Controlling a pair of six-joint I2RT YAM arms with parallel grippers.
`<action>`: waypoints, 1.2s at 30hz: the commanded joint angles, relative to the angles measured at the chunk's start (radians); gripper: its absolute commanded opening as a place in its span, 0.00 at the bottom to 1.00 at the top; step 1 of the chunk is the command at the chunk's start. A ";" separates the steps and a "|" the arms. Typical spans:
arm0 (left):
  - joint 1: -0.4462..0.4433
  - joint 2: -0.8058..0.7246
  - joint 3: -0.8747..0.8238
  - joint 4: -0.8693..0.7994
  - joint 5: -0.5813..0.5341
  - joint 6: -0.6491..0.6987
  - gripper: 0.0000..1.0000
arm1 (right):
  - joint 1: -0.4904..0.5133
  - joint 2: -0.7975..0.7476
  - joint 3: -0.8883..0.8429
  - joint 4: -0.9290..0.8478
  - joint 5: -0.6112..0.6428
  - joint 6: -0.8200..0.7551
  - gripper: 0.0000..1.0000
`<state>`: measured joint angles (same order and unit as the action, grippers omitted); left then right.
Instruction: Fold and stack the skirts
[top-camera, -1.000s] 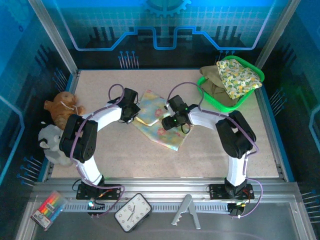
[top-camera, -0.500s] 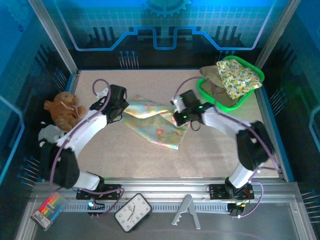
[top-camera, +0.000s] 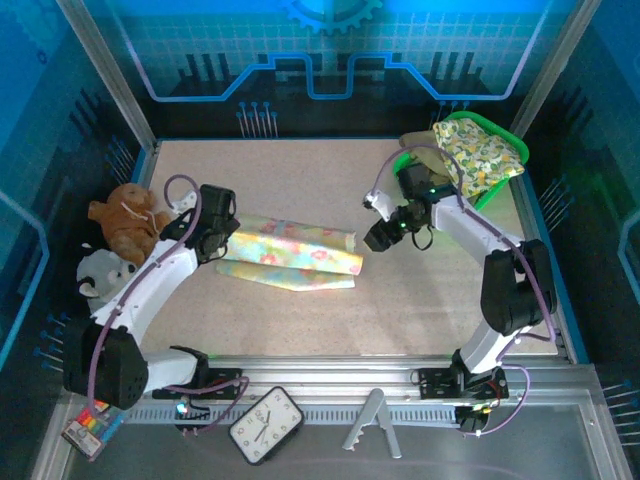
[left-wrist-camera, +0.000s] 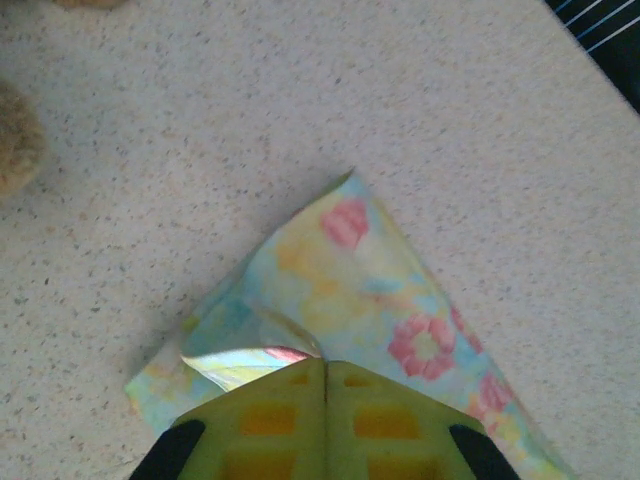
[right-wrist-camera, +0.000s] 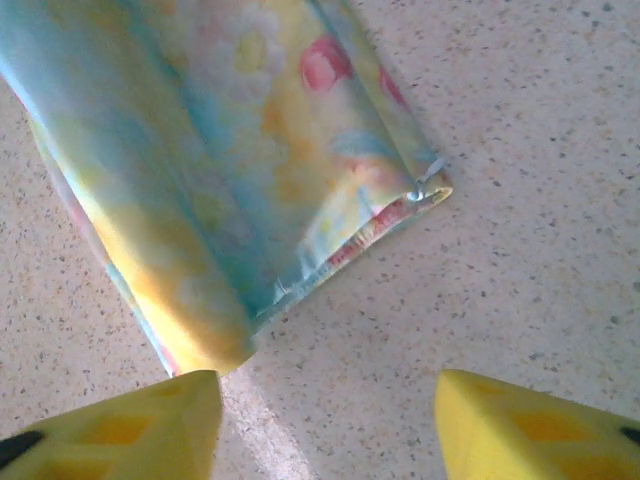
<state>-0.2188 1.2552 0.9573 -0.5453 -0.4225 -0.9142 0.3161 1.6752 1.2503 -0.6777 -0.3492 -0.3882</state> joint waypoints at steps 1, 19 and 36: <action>0.007 0.000 -0.027 0.001 0.026 -0.020 0.00 | 0.072 -0.045 -0.032 -0.027 0.027 -0.046 0.66; 0.007 -0.029 -0.060 -0.013 0.006 -0.035 0.00 | 0.365 -0.029 -0.225 0.182 0.191 -0.351 0.58; 0.007 -0.059 -0.092 -0.017 -0.013 -0.044 0.00 | 0.319 0.049 -0.134 0.066 0.024 -0.322 0.37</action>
<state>-0.2188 1.2167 0.8776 -0.5457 -0.4076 -0.9436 0.6464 1.7233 1.0763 -0.5610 -0.2527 -0.7055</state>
